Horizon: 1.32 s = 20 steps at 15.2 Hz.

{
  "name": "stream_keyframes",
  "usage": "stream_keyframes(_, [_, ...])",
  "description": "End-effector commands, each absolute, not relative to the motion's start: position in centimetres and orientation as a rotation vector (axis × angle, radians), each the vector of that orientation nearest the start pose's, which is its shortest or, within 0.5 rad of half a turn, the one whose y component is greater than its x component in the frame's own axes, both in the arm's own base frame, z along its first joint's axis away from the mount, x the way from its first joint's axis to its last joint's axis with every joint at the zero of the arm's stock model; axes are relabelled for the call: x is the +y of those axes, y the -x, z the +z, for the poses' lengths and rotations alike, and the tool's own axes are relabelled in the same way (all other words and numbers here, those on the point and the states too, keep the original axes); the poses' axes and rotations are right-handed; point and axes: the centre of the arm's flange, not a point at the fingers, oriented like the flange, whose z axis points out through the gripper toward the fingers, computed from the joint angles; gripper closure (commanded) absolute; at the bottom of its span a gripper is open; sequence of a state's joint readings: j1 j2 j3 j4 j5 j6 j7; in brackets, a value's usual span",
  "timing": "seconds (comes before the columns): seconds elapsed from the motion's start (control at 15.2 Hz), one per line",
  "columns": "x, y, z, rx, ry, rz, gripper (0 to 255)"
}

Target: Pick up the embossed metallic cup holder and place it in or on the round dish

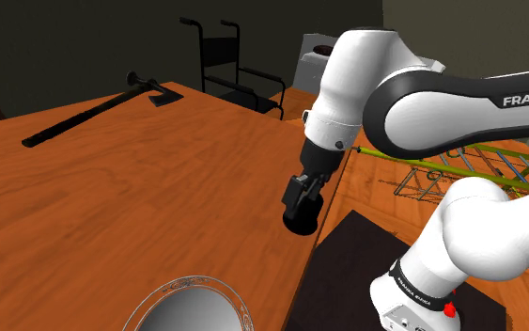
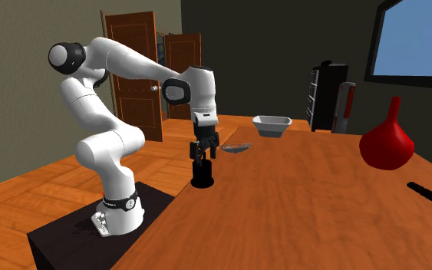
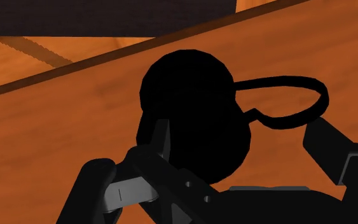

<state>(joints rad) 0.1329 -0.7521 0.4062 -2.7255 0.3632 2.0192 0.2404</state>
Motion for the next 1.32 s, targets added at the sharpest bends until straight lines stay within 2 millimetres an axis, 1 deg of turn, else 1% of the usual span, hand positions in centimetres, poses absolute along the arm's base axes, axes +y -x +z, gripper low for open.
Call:
stream_keyframes(0.0, [18.2,-27.7,41.5,-0.065,3.081,-0.009,0])
stream_keyframes(0.46, [18.2,-27.7,41.5,-0.065,3.081,-0.009,0])
stream_keyframes(0.53, [18.2,-27.7,41.5,-0.065,3.081,-0.009,255])
stream_keyframes(1.12, [18.2,-27.7,41.5,-0.065,3.081,-0.009,255])
stream_keyframes(1.25, [18.2,-27.7,42.6,-0.065,3.081,-0.009,255])
